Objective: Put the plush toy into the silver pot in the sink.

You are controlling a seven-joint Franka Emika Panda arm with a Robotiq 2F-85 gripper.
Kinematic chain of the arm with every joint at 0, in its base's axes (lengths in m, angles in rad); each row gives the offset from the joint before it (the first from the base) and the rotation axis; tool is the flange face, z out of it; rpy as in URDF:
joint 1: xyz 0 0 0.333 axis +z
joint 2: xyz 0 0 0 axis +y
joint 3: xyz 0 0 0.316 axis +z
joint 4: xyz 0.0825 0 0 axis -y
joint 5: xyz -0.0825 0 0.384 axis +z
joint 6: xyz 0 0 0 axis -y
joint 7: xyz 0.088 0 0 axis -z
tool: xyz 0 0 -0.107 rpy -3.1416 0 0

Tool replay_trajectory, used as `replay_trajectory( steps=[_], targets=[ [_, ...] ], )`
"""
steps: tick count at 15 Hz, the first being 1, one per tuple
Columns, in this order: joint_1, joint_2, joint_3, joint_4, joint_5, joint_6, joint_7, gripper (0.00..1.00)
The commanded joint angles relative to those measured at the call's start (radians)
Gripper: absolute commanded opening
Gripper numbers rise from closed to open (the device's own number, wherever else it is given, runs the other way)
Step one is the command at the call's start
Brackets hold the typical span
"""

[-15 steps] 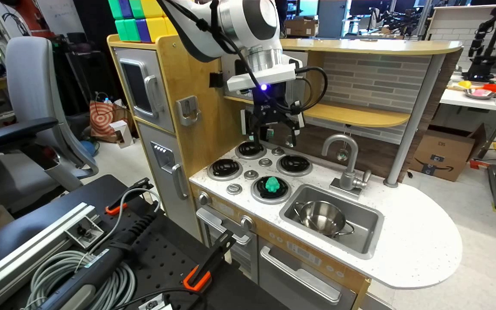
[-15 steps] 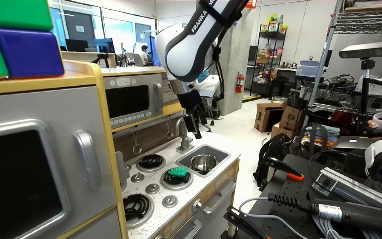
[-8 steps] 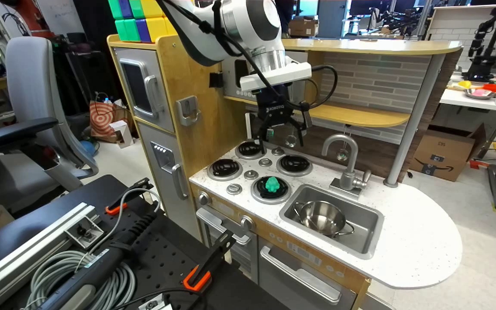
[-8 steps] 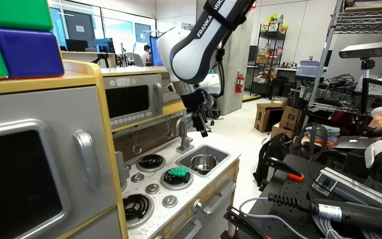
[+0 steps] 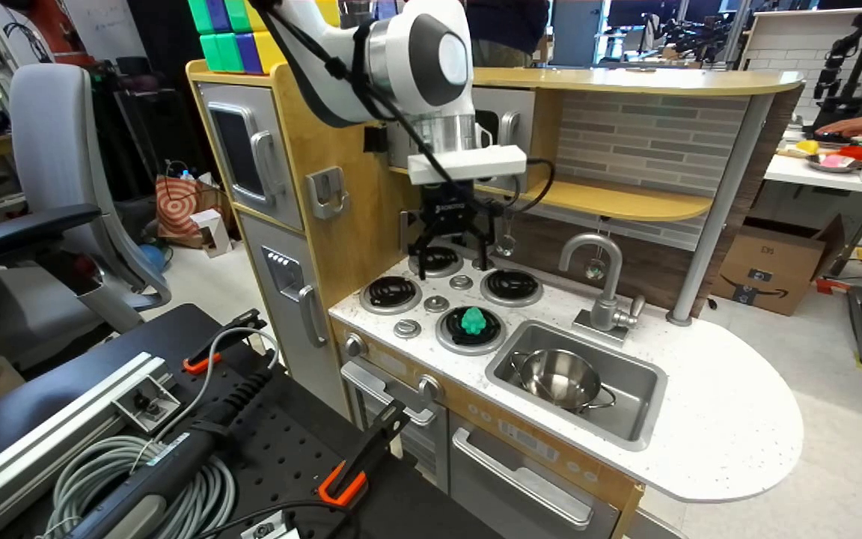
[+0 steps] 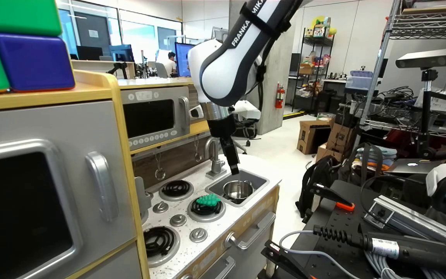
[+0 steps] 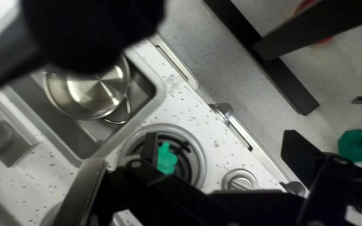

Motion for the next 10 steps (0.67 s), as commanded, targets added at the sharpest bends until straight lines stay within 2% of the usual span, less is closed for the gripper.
replay_trajectory(
  steps=[1,6,10],
  targets=[
    [-0.041,0.022,0.05,-0.1,0.119,0.176,0.061,1.0],
    [-0.087,0.127,0.092,-0.119,0.22,0.448,0.119,1.0],
    [-0.114,0.23,0.115,-0.068,0.241,0.65,0.195,1.0]
  ],
)
